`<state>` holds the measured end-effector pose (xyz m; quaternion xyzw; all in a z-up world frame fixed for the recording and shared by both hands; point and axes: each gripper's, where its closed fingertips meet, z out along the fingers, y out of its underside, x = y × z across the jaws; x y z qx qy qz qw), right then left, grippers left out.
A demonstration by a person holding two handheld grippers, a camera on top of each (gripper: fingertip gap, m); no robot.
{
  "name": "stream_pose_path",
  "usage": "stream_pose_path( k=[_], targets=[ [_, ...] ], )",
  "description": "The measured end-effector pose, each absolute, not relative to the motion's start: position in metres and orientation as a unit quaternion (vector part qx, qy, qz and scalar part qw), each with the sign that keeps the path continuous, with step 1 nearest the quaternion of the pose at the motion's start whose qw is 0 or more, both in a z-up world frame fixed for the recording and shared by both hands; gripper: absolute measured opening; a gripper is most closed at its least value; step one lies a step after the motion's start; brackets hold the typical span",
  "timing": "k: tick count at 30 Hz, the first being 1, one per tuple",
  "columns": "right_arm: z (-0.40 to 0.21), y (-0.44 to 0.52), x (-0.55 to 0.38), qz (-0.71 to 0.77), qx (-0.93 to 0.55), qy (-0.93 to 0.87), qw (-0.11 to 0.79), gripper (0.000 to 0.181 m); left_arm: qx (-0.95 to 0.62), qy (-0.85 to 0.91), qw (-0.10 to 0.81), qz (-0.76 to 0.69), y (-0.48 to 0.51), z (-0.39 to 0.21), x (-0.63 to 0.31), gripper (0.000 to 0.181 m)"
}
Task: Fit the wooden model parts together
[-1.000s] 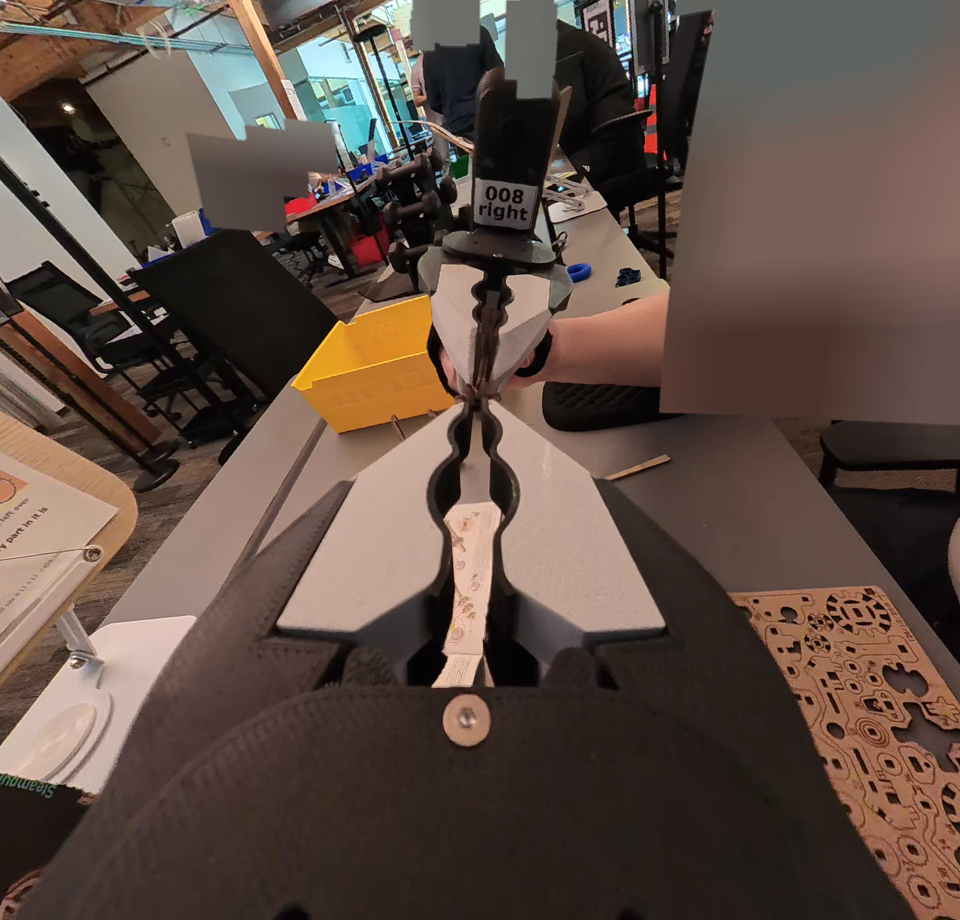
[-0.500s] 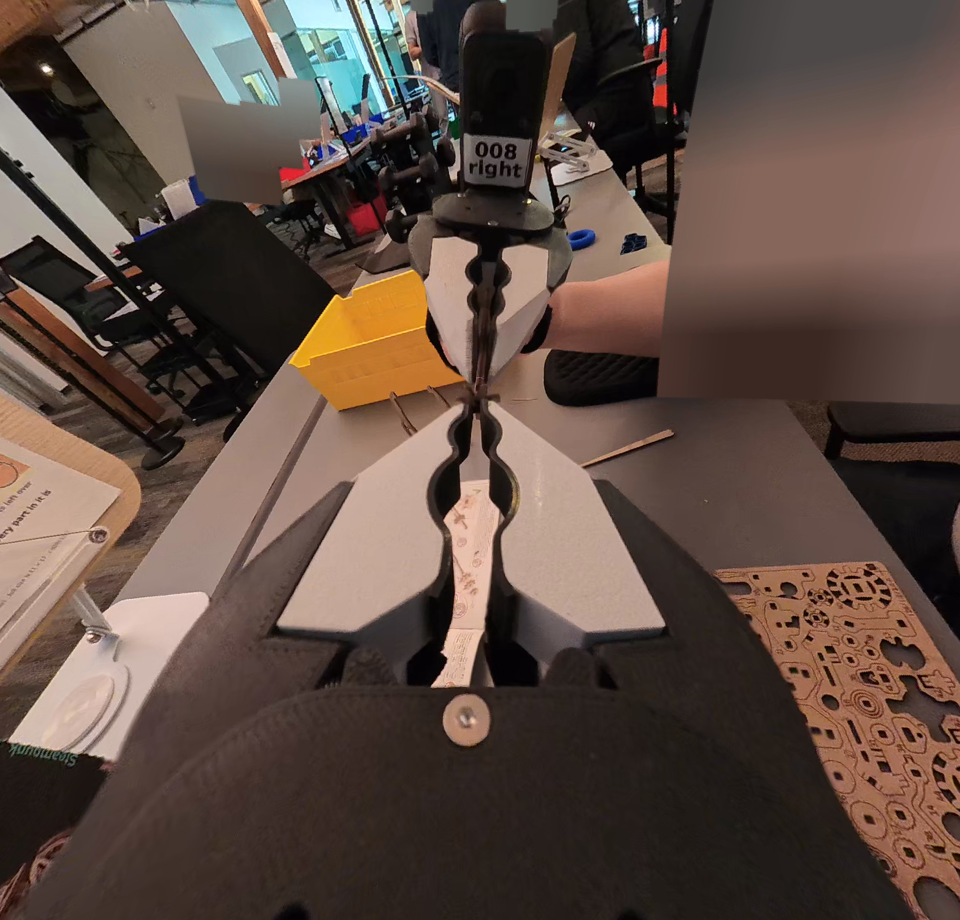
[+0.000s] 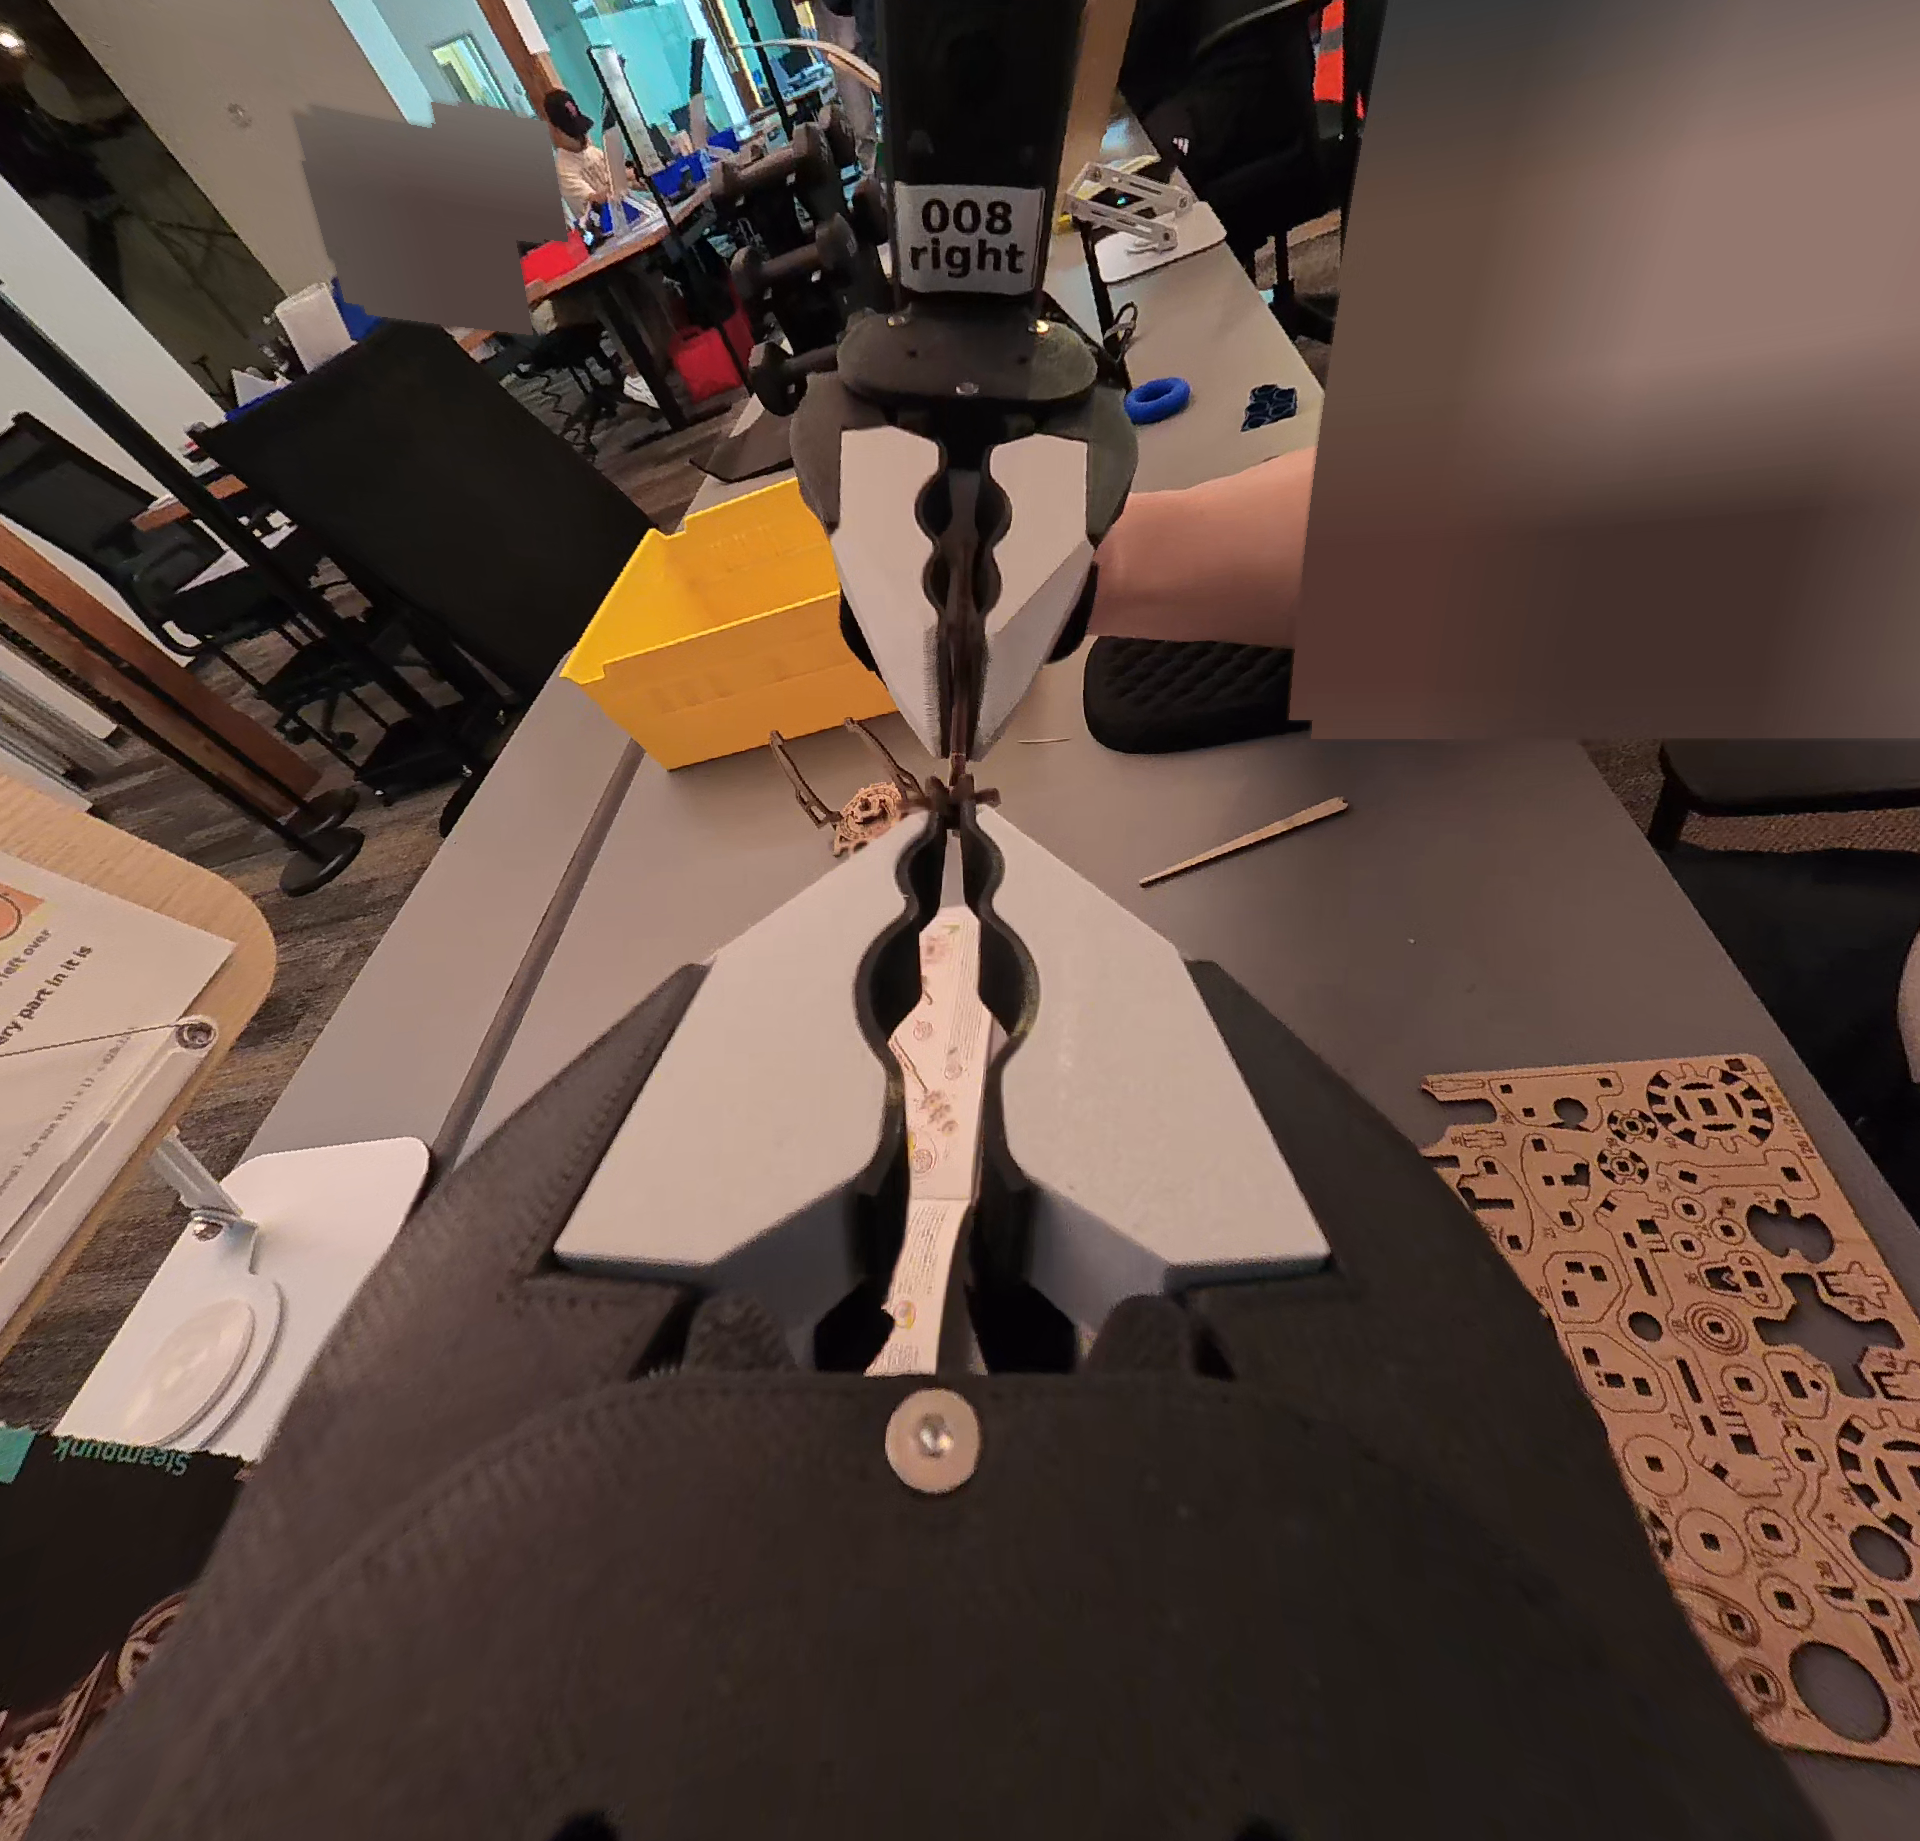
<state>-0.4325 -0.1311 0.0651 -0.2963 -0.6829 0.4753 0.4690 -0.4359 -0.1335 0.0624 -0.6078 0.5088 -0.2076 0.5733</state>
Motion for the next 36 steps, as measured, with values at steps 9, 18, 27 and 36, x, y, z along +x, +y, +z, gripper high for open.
stream_pose_path(
  k=[9,18,27,36],
  targets=[
    [0.074,-0.129,-0.429,0.538,-0.293,-0.656,0.442,0.002,-0.58,0.507,0.607,-0.195,-0.132,0.074,-0.432,0.001],
    [0.085,-0.129,-0.424,0.572,-0.284,-0.632,0.439,0.002,-0.559,0.493,0.638,-0.193,-0.133,0.084,-0.427,0.008],
    [0.085,-0.131,-0.423,0.562,-0.28,-0.642,0.439,0.002,-0.557,0.491,0.637,-0.209,-0.134,0.084,-0.427,0.004],
    [0.085,-0.129,-0.424,0.556,-0.285,-0.64,0.446,0.002,-0.556,0.492,0.642,-0.194,-0.133,0.084,-0.427,0.002]
  ],
)
